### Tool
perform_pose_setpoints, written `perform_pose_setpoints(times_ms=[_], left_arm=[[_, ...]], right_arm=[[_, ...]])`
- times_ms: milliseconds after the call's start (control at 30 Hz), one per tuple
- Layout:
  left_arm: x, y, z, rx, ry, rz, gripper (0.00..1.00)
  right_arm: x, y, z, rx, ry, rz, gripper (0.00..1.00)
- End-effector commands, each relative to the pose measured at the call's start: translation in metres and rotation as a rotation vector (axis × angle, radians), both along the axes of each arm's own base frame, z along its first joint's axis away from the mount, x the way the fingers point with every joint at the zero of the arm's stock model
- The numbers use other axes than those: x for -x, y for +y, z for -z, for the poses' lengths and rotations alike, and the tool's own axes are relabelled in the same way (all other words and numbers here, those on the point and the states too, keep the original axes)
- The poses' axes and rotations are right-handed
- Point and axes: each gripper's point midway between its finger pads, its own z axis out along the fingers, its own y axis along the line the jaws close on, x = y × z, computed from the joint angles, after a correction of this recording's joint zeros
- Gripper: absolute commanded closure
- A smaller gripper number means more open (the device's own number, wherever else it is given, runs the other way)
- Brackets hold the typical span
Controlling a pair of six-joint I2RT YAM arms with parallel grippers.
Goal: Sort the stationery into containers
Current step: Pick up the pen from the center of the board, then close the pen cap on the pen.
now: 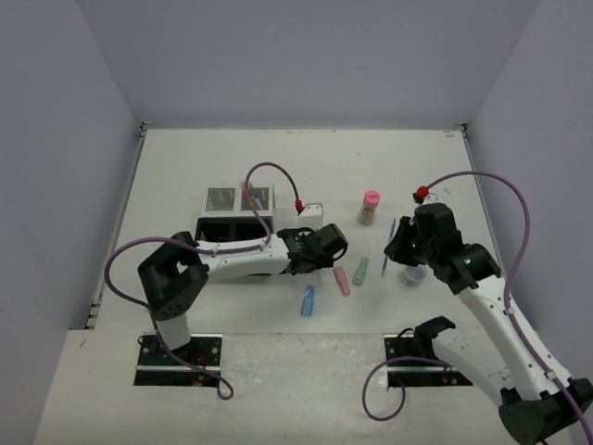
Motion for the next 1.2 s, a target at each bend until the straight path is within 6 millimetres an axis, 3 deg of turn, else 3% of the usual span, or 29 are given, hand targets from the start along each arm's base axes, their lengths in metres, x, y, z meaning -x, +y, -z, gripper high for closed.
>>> perform_pose_setpoints(times_ms=[0,100,567,933,1167], left_arm=[[-0.004,-0.005,-0.003,-0.019,-0.006,-0.046,0.39],[0.0,-0.007,0.003,-0.03,0.015,-0.036,0.46],[0.02,-0.029,0.028,-0.024,0.103,0.007,0.51],[0.026,-0.024,0.043,-0.103,0.134,-0.003,0.6],[0.029,-0.022,0.047,-0.119,0.146,0.0,0.71]], right_arm=[[0.004,0.004,0.001,-0.003,-0.005,-0.042,1.0],[0.005,0.005,0.001,-0.006,-0.011,-0.045,1.0],[0.007,0.006,0.006,0.011,-0.001,-0.04,1.0],[0.008,0.008,0.006,0.008,-0.009,-0.049,1.0],[0.008,0.008,0.006,0.012,-0.008,-0.051,1.0]])
